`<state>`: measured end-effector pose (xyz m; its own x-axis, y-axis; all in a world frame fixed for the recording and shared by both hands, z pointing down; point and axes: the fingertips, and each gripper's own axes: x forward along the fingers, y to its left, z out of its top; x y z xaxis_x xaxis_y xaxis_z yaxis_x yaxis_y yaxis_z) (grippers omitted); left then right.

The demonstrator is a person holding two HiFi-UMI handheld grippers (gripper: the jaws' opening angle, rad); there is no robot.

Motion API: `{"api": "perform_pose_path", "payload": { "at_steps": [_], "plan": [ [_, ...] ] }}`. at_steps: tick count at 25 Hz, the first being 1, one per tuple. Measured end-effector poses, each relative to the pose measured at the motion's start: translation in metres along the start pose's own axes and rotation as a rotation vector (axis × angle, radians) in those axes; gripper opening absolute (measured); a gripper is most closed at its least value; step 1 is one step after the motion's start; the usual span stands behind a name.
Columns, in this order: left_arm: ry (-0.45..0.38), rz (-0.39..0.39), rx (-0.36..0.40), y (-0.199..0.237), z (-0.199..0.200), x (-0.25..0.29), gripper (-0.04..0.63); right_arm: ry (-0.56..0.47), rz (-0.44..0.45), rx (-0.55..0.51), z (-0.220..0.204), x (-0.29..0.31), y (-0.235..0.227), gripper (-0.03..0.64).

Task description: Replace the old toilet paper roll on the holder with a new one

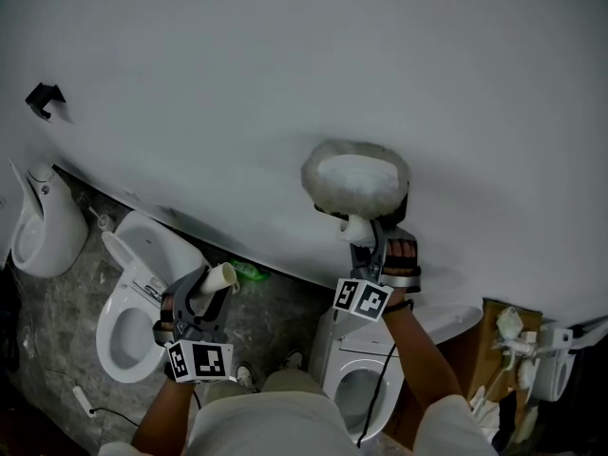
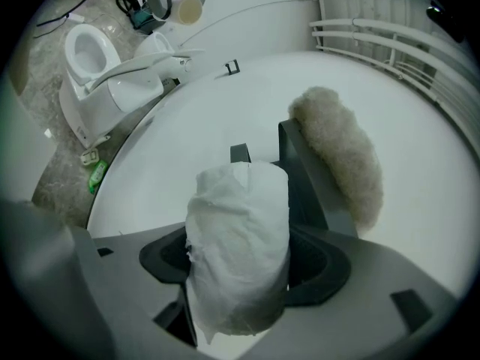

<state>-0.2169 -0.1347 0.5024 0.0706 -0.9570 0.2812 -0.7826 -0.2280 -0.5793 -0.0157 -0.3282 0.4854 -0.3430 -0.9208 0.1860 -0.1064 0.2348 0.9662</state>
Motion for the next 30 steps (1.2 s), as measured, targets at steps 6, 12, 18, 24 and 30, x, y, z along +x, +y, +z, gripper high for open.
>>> {"api": "perform_pose_path", "payload": {
  "at_steps": [6, 12, 18, 24, 30],
  "plan": [
    [-0.008, -0.007, 0.007, 0.004, 0.001, 0.001, 0.206, -0.005, -0.004, 0.016, 0.014, 0.004, 0.001, 0.334],
    [-0.025, -0.015, 0.007, 0.006, 0.003, 0.002, 0.206, -0.018, -0.002, 0.013, 0.032, 0.008, 0.003, 0.334],
    [-0.041, -0.014, 0.007, 0.011, 0.006, 0.000, 0.206, -0.030, 0.001, 0.002, 0.048, 0.013, 0.005, 0.334],
    [-0.046, -0.007, 0.002, 0.017, 0.003, -0.004, 0.206, -0.030, 0.010, 0.004, 0.057, 0.017, 0.007, 0.334],
    [-0.062, -0.009, -0.002, 0.017, 0.006, -0.006, 0.206, -0.017, 0.018, 0.001, 0.059, 0.017, 0.008, 0.334]
  ]
}}
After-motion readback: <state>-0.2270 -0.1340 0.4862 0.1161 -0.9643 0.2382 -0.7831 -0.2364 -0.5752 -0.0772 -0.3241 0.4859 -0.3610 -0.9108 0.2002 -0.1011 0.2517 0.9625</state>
